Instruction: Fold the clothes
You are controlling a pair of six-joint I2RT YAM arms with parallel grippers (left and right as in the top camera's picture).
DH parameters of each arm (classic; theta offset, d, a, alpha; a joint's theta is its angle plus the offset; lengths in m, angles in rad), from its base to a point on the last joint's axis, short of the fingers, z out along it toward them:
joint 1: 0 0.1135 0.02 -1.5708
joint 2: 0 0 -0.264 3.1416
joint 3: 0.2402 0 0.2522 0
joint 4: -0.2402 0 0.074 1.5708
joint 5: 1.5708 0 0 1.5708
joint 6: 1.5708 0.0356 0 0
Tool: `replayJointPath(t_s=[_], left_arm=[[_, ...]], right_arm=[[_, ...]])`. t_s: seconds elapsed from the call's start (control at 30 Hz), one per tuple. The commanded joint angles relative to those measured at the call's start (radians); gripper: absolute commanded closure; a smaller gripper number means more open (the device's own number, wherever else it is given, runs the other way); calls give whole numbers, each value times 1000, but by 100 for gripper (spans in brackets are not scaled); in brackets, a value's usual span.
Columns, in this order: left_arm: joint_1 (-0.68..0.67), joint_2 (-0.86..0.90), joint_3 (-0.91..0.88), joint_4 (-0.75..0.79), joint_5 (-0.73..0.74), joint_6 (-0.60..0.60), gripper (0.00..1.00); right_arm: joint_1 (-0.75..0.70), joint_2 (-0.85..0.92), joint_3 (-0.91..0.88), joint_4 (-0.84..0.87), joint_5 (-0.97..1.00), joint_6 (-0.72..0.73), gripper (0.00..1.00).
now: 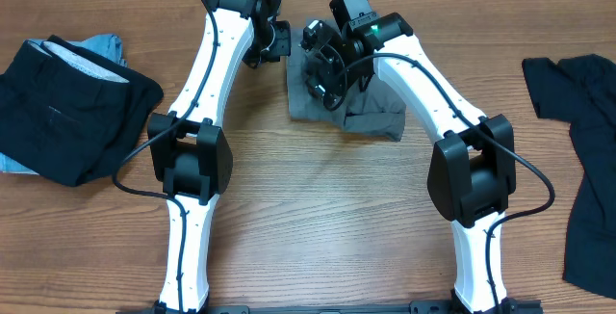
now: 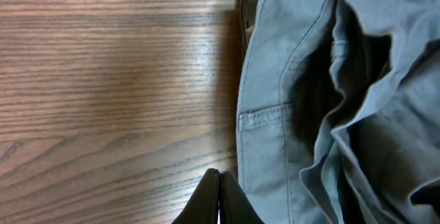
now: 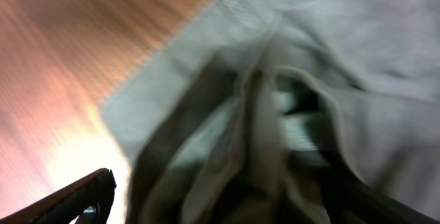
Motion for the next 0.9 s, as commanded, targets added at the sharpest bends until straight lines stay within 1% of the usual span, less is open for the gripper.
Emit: replayJointPath(t_s=[0.0,0.1,0.2,0.23,0.33,0.43,0.5,0.6,0.63,0.67,0.7,0.77,0.8,0.87], left_arm=[[7,-28,25,-14,-45,27,93],[7,-29,26,-27,-71,27,93],[8,-29,47,-47,-71,27,94],[8,-29,67,-56,-69,27,95],[-6,-31,172,-95,-50,37,96],[-46,-31,261,-87,72,110,96],[-90,-30,266,-61,118,124,96],[-153,-25,247,-58,104,148,96],[-171,-25,238,-56,79,148,96],[-195,-24,226,-50,32,148,91],[-220,-24,210,-43,-22,149,76],[-259,-21,187,-41,-92,151,59],[-269,-20,174,-40,-103,151,57],[-286,-21,148,-40,-121,144,56]], right_arm=[[3,-11,46,-28,-226,0,0],[2,-48,92,-58,-332,-7,0],[-9,-111,153,-93,-328,-7,0],[-18,-138,173,-102,-307,-1,0],[-58,-217,203,-106,-143,147,0],[-118,-268,203,-132,8,293,0],[-181,-278,203,-195,49,338,0],[-248,-278,200,-273,51,366,0],[-271,-278,200,-299,51,366,0],[-294,-278,200,-320,51,366,0],[-315,-278,200,-334,51,366,0],[-351,-278,200,-355,51,366,0],[-364,-278,200,-362,51,366,0],[-388,-278,200,-373,51,366,0]])
